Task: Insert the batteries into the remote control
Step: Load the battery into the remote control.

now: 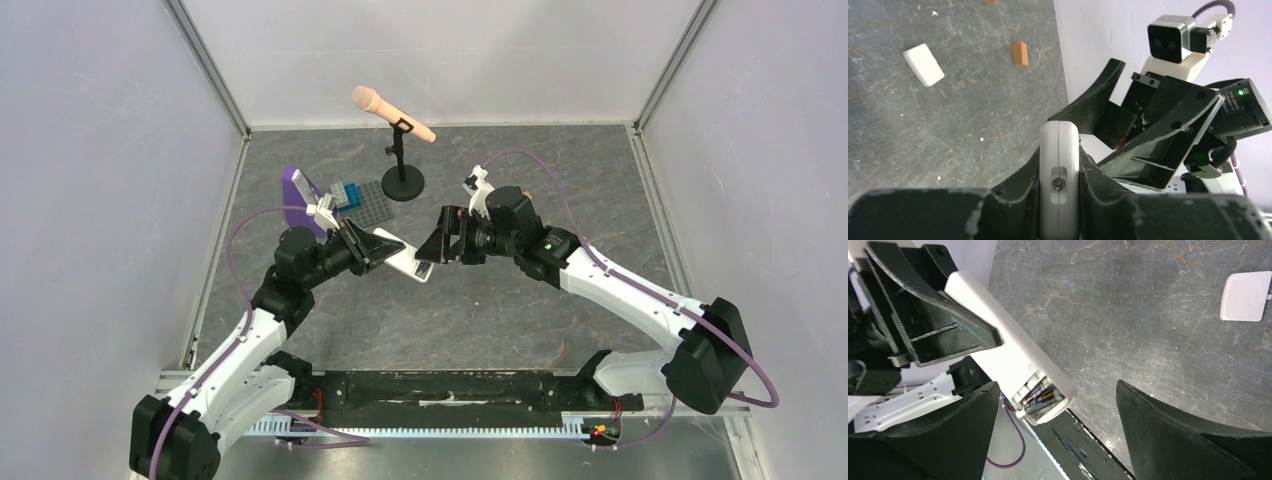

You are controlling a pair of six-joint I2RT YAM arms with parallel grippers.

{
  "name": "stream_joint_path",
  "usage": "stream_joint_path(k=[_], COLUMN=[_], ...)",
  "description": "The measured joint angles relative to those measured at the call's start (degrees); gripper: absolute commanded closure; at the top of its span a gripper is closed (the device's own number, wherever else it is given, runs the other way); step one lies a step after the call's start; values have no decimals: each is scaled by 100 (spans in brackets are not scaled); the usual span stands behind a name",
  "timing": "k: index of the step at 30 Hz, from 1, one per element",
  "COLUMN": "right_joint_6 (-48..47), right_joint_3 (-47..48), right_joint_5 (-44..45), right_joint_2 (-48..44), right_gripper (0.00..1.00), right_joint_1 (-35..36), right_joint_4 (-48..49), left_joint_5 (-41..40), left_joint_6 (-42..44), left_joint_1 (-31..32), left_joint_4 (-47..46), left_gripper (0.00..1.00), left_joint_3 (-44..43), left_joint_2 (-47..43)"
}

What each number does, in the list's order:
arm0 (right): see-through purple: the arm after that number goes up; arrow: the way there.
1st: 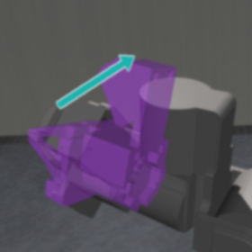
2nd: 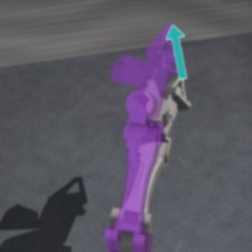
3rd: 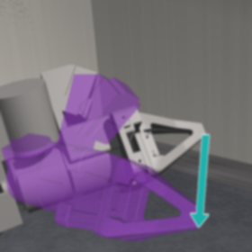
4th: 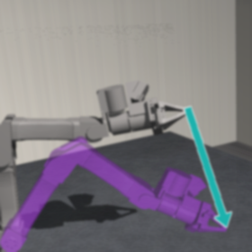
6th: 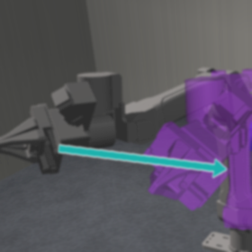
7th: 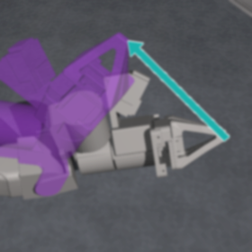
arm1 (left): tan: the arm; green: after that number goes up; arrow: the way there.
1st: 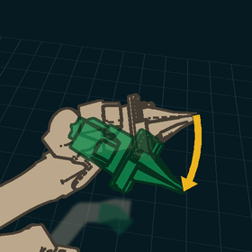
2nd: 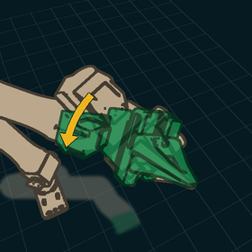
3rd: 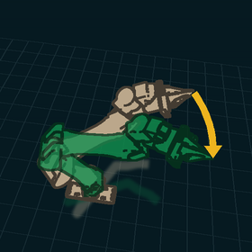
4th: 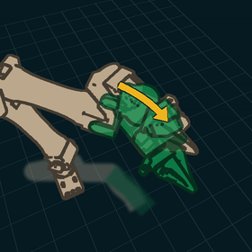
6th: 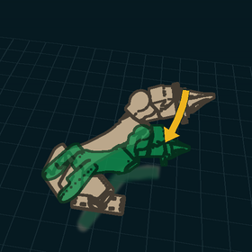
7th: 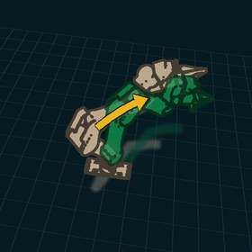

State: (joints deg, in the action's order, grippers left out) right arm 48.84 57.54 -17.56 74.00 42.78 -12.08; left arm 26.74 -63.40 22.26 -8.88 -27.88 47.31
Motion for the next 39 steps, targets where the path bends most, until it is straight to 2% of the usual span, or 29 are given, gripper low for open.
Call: stream_joint_path(k=[12,17,27,29,31,36,39], right_joint_6=[-564,-717,-748,-750,-754,-713,-695], right_joint_3=[0,-28,-87,-90,-90,-103,-103], right_joint_5=[-518,-612,-824,-837,-837,-855,-855], right_joint_2=[184,179,179,179,179,179,179], right_gripper=[30,42,45,50,65,65,57], right_joint_1=[0,0,0,0,-2,-57,-59], right_joint_4=[-125,-177,-229,-232,-232,-238,-240], left_joint_5=[662,695,767,789,789,809,811], left_joint_6=[-20,-68,-269,-299,-332,-391,-415], left_joint_1=[0,0,-7,-11,-35,-68,-72], left_joint_4=[293,306,291,275,278,271,273], left_gripper=[98,98,98,98,98,98,98], left_joint_3=[-179,-262,-310,-310,-310,-308,-304], left_joint_2=[374,490,680,699,719,723,723])
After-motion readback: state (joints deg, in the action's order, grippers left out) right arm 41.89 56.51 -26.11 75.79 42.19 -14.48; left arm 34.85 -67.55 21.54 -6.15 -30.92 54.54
